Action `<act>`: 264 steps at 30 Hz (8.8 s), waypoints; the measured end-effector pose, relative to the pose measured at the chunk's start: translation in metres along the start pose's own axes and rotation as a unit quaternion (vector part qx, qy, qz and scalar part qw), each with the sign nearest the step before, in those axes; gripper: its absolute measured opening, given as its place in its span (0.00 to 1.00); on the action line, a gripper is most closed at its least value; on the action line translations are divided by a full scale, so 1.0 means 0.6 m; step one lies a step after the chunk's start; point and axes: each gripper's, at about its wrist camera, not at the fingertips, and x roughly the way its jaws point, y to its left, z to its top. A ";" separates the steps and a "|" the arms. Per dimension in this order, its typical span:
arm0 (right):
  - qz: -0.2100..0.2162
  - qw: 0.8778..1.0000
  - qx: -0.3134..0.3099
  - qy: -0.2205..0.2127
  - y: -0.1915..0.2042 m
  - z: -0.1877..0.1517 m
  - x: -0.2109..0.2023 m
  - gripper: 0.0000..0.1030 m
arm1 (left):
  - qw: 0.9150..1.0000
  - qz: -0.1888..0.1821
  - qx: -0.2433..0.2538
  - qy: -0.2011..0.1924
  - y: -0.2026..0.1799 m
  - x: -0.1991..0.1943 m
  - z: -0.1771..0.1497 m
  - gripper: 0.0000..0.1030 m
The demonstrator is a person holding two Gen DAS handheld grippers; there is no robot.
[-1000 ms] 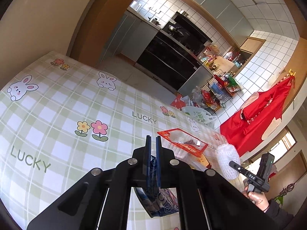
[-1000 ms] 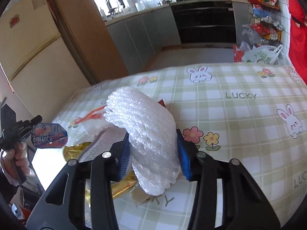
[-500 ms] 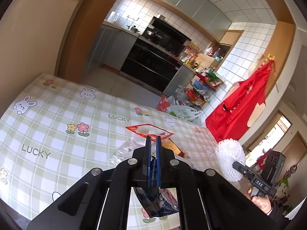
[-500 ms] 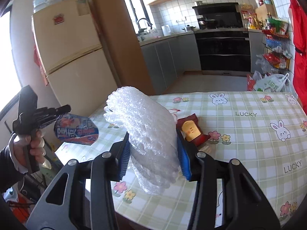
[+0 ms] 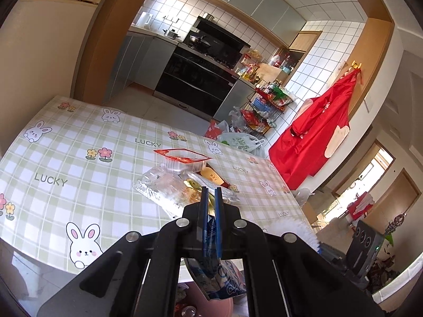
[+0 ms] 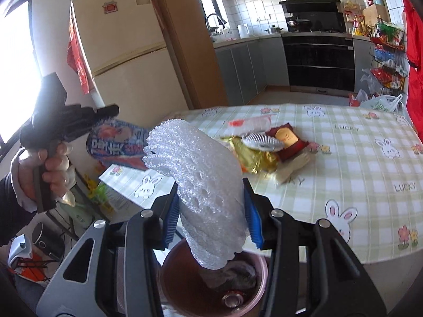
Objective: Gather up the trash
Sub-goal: 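Drop the foam net into the pink bin with the right tool while the left tool holds the wrapper, then lower the blue wrapper over the pink bin and open the left tool, then grasp the clear plastic tray with the left tool while the right tool reaches toward the grey scrubber, then grasp the grey scrubber with the right tool while the left tool lifts the red-labelled tray, then carry the grey scrubber over the pink bin and open the right tool, then lower the red-labelled clear tray over the pink bin and open the left tool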
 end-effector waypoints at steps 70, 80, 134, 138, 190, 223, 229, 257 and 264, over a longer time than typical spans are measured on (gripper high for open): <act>-0.081 0.993 0.071 -0.053 -0.059 0.015 -0.064 0.94 | 0.992 -0.009 0.109 0.055 -0.143 0.035 -0.136 0.72; -0.112 0.991 0.063 -0.044 -0.062 0.009 -0.063 0.94 | 0.980 0.126 0.155 0.010 -0.120 0.014 -0.145 0.94; -0.025 0.973 0.191 0.130 -0.276 0.170 0.411 0.94 | 0.989 0.138 0.032 0.052 0.074 0.213 -0.098 0.88; -0.024 0.972 0.198 0.126 -0.277 0.167 0.418 0.94 | 0.990 0.127 0.025 0.057 0.088 0.222 -0.085 0.85; 0.036 0.962 0.269 0.032 -0.304 0.138 0.303 0.21 | 0.986 0.065 -0.154 -0.020 0.137 0.316 0.138 0.04; -0.008 0.997 0.042 -0.062 -0.021 0.053 -0.067 0.20 | 0.980 0.115 -0.056 -0.152 -0.022 -0.146 -0.038 0.04; 0.001 0.999 0.026 -0.042 0.016 0.031 -0.086 0.20 | 0.979 0.107 -0.067 -0.159 -0.018 -0.182 -0.062 0.04; -0.152 0.986 0.021 -0.063 0.014 0.059 -0.082 0.94 | 0.988 0.084 -0.050 -0.117 -0.028 -0.131 -0.093 0.04; -0.165 0.981 0.049 -0.086 -0.027 0.055 -0.118 0.94 | 0.993 0.069 -0.006 -0.091 -0.080 -0.096 -0.108 0.04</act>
